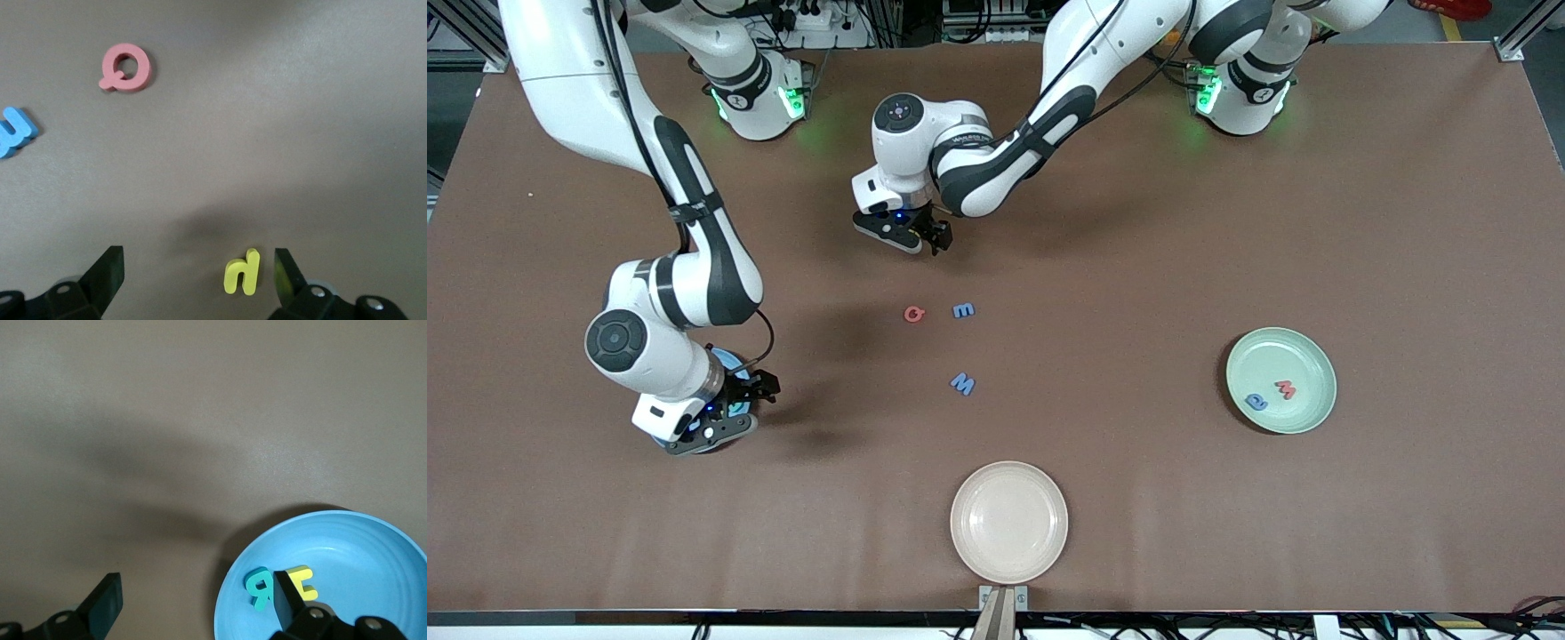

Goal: Sort uppercase to blue plate, lowercase to green plate
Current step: 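Lower the left gripper to the yellow h while the right gripper withdraws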

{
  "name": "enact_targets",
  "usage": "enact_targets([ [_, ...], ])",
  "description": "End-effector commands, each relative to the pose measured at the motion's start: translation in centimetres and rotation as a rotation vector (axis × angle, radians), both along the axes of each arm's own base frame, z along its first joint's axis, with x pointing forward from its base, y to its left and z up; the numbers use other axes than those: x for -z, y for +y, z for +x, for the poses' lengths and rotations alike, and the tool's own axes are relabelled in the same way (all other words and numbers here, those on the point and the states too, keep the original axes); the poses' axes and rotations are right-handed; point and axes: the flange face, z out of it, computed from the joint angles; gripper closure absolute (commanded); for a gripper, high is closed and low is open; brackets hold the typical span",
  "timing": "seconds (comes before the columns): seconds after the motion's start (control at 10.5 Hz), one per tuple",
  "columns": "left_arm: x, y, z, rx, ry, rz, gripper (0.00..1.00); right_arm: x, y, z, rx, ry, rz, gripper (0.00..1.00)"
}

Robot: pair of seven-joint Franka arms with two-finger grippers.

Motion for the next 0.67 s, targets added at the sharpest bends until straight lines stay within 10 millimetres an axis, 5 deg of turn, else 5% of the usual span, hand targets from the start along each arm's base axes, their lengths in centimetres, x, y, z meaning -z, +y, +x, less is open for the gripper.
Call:
enact_targets([
  [0.0, 0.4, -0.7, 0.1, -0.007, -0.02, -0.019, 0.02, -0.4, 0.2, -0.1, 0.043, 0.018, 0.002, 0.0],
  [0.57, 1.9, -1.2, -1.6, 0.006, -0.008, -0.009, 0.07, 0.3, 4.9, -1.6, 0.16, 0.067, -0.001, 0.0],
])
